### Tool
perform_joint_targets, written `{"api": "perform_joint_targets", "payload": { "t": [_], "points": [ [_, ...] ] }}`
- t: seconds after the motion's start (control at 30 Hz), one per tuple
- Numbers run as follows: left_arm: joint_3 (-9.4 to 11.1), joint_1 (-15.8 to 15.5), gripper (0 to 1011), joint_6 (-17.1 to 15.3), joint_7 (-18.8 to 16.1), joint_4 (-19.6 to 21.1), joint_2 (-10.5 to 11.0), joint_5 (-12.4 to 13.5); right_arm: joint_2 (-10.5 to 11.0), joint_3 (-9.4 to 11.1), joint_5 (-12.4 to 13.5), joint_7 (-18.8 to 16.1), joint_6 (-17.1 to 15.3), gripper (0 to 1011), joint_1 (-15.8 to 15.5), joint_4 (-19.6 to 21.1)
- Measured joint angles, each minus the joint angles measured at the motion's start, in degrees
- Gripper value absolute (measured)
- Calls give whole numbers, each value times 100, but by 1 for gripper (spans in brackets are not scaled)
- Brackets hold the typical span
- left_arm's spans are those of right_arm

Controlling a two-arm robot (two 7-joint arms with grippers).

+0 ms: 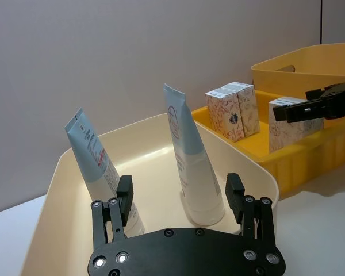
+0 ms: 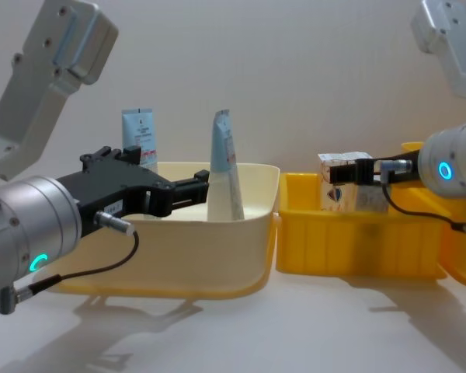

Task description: Bimanual collaborative sorting of washing and personal care products

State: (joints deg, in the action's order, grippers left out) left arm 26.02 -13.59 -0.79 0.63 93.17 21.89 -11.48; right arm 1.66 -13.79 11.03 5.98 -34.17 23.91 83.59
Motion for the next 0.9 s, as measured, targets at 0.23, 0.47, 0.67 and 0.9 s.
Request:
{"api": "perform_joint_targets", "payload": {
  "t": [0.23, 0.47, 0.67, 0.9],
  "points": [
    [0, 0, 1003, 0, 0, 0, 0, 0, -28, 23, 2, 4, -1, 1001, 33, -66],
    [0, 0, 1003, 0, 0, 0, 0, 0, -43, 34, 5, 8, 0, 929, 49, -98],
    [0, 0, 1003, 0, 0, 0, 0, 0, -49, 41, 7, 9, 0, 798, 59, -114],
    [0, 0, 1003, 0, 0, 0, 0, 0, -53, 45, 9, 9, -1, 564, 64, -128]
  ]
}}
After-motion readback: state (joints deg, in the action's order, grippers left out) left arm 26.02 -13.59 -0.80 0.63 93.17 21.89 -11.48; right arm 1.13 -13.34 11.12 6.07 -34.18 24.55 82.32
